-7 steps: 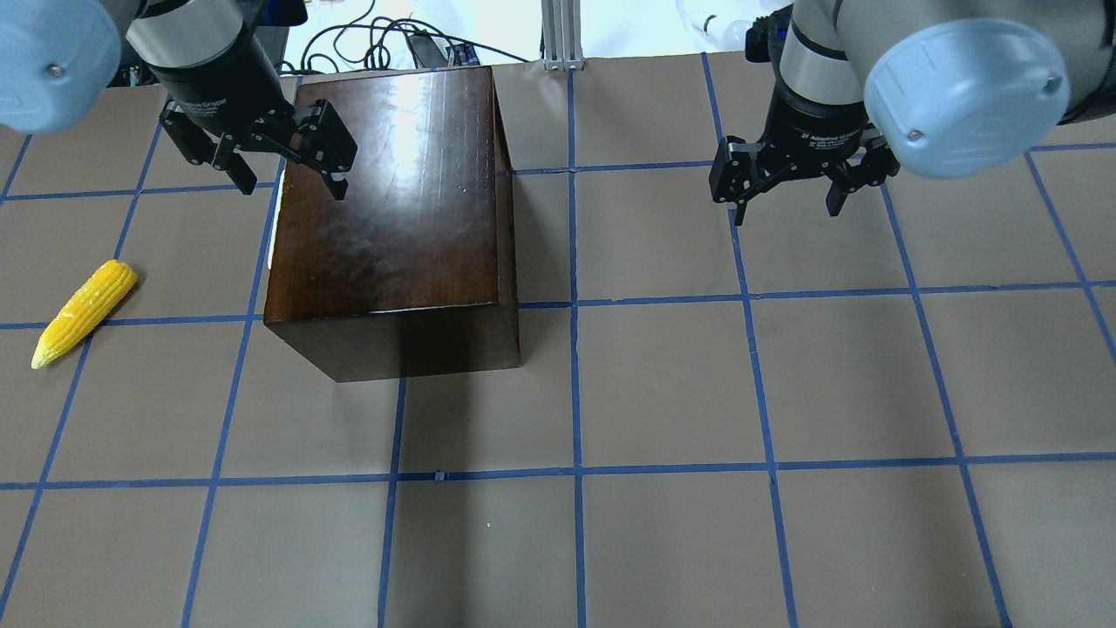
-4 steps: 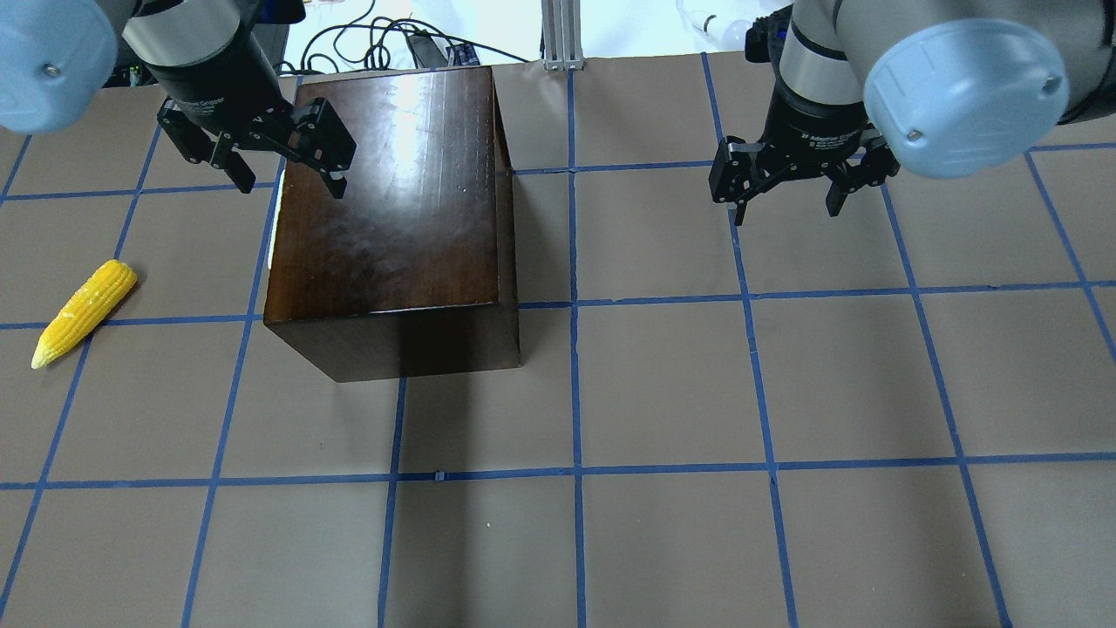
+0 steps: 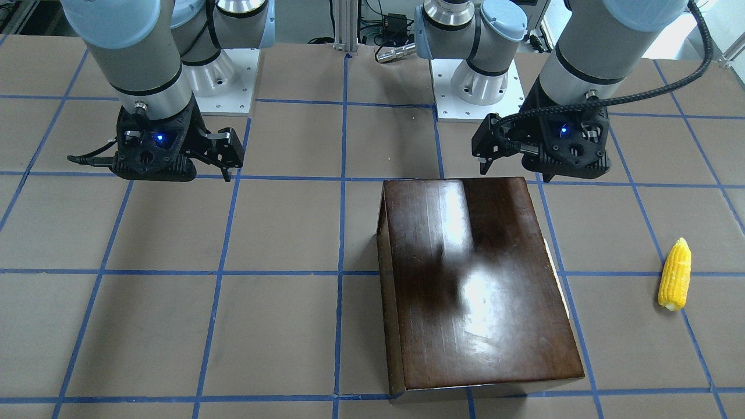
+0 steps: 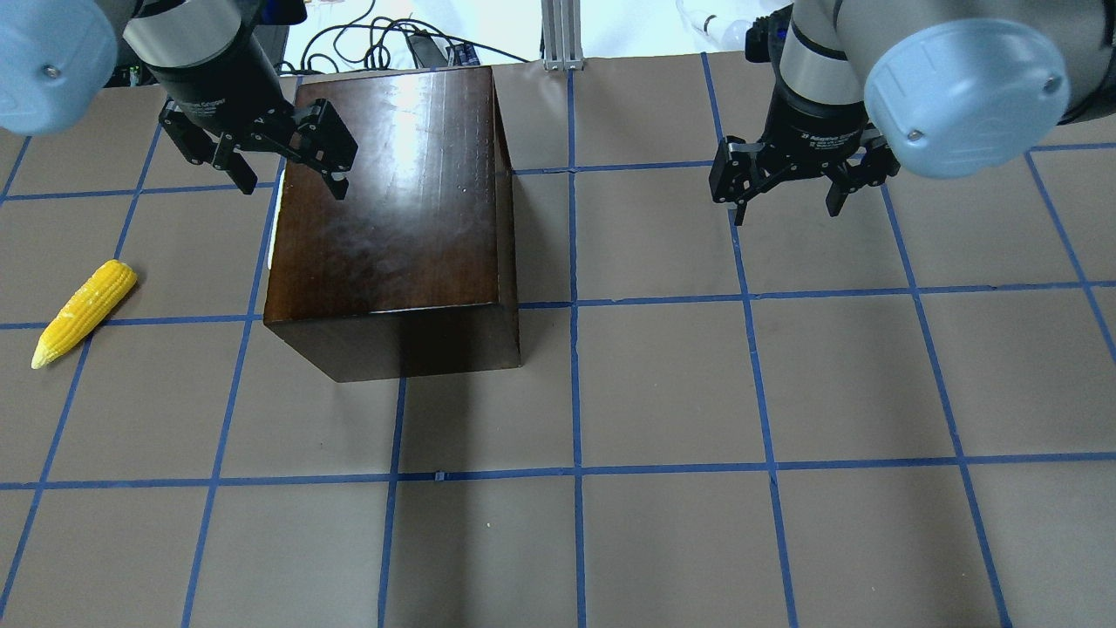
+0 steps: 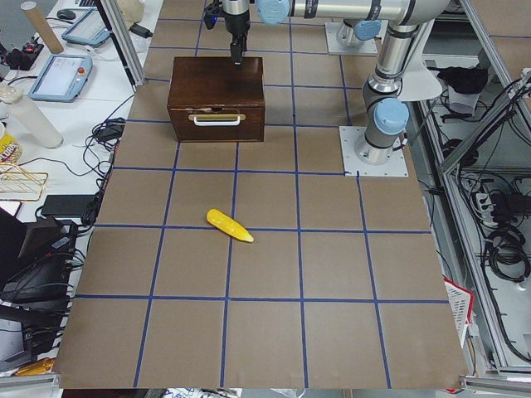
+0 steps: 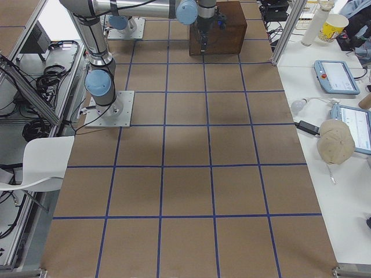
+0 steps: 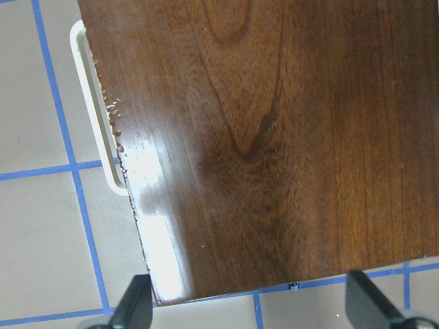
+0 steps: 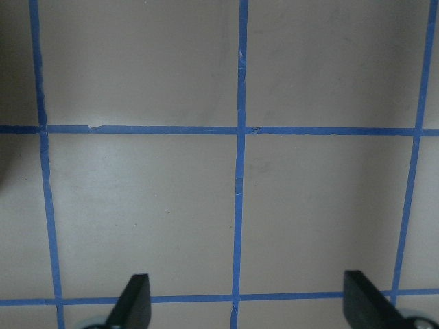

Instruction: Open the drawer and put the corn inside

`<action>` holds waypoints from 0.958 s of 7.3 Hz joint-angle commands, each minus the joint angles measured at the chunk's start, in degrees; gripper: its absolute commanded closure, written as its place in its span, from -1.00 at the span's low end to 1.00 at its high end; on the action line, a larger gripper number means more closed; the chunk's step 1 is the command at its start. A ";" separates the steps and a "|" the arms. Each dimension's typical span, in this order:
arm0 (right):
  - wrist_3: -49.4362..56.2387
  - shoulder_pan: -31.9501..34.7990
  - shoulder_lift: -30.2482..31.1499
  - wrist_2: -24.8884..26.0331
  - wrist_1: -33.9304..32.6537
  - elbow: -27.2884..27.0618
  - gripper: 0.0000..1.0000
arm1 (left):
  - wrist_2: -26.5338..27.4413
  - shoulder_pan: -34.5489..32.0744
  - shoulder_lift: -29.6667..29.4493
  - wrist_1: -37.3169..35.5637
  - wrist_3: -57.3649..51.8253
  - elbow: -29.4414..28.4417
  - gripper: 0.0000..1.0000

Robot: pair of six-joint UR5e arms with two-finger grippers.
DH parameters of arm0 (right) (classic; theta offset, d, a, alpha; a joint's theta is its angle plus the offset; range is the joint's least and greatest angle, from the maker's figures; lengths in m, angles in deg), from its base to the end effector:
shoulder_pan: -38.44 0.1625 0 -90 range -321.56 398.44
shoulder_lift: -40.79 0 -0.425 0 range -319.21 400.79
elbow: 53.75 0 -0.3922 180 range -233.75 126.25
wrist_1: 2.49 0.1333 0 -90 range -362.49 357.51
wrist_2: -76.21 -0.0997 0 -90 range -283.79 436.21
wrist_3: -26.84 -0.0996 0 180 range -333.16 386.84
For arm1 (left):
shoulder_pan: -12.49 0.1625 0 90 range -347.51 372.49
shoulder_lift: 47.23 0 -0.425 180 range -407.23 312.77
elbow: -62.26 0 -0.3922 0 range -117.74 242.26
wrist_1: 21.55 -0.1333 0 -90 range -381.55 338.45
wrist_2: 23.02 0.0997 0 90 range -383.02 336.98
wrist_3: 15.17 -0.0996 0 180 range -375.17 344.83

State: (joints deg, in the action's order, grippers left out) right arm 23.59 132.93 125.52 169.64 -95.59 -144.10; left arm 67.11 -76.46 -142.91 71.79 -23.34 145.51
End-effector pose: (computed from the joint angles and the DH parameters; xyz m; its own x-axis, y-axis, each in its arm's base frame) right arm 0.1680 -0.5130 0.4436 -0.9978 -0.0242 0.0622 -0.0217 0.9989 0.0405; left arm -0.1233 -0.5322 0.4893 -0.9923 0.1239 0.0034 0.1240 0.9915 0.0395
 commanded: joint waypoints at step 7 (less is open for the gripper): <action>0.00 0.00 0.00 0.00 0.03 0.00 -1.00 | -0.66 8.85 -0.64 0.00 -1.66 -2.37 -1.00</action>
State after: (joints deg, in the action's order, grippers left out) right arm 23.59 132.92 125.52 169.64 -95.57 -144.10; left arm 66.73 -70.49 -143.17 71.72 -24.36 144.53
